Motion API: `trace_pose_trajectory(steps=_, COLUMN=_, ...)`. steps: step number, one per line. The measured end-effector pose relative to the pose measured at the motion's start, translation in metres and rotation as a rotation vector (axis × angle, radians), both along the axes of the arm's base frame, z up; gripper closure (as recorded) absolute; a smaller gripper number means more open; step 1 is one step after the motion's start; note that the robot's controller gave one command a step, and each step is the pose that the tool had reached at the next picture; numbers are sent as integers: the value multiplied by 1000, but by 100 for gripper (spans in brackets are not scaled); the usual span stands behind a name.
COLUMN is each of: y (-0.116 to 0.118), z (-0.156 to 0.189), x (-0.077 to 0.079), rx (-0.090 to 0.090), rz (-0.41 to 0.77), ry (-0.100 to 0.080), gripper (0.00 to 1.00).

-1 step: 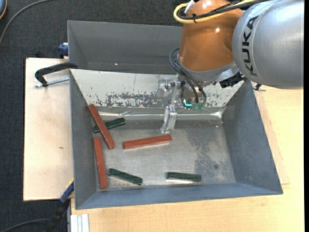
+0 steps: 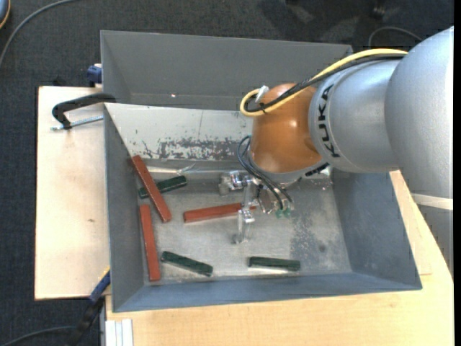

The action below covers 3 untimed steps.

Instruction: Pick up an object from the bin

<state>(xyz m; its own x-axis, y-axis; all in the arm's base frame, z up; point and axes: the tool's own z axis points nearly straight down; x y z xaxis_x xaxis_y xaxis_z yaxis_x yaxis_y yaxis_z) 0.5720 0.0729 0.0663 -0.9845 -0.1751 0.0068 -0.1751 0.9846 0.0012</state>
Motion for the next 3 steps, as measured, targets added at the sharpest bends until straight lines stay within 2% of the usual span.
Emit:
trace_pose_trajectory(steps=1, y=24, z=36, x=-5, rx=3, rz=93, ry=-15, gripper=0)
trace_pose_trajectory(steps=2, y=16, z=35, x=-2, rx=2, rz=85, ry=-14, gripper=0)
trace_pose_trajectory(steps=3, y=21, z=3, x=-5, rx=2, rz=64, ry=-4, gripper=0)
